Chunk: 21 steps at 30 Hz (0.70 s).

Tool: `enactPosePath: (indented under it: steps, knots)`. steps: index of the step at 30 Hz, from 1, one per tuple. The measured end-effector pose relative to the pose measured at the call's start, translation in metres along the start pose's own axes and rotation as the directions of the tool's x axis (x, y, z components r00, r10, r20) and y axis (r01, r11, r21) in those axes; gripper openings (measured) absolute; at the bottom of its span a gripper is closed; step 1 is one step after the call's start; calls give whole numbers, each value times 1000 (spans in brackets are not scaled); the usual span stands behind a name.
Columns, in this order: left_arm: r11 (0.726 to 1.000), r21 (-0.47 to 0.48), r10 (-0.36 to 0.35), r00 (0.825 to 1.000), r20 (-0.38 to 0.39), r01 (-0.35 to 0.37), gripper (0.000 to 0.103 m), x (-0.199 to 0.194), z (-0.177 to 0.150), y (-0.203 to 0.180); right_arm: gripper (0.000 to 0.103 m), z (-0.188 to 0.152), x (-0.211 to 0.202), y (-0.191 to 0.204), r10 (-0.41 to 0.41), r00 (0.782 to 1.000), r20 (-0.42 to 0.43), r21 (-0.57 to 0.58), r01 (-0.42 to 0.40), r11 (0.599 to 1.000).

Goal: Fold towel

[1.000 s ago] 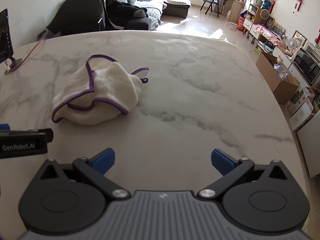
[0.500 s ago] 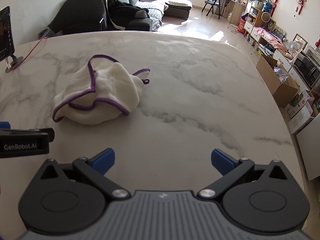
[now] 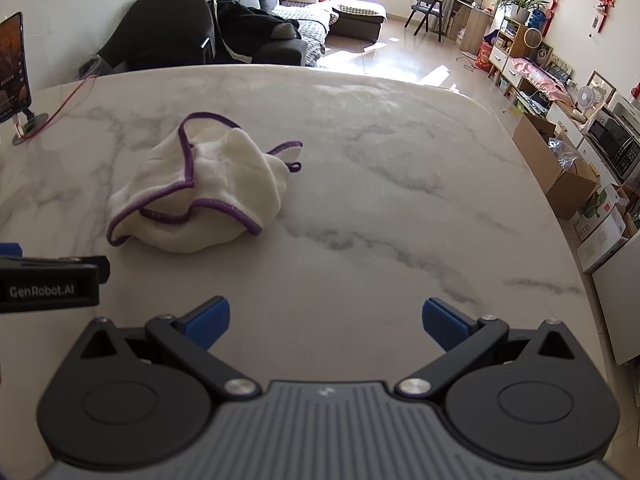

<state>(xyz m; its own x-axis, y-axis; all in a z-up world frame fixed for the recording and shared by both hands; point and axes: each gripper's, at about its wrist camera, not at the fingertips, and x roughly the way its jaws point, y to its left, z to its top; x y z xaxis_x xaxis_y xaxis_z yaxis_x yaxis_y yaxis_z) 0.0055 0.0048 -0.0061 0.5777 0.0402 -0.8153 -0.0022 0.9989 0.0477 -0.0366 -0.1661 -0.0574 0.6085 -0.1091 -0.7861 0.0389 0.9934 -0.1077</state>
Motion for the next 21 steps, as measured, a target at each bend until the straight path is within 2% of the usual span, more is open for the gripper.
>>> enactPosePath:
  steps: [21]
  knots:
    - [1000, -13, 0, 1000, -3, 0, 102, 1, 1, 3, 103, 0, 3, -1, 12, 1000, -8, 14, -12, 1000]
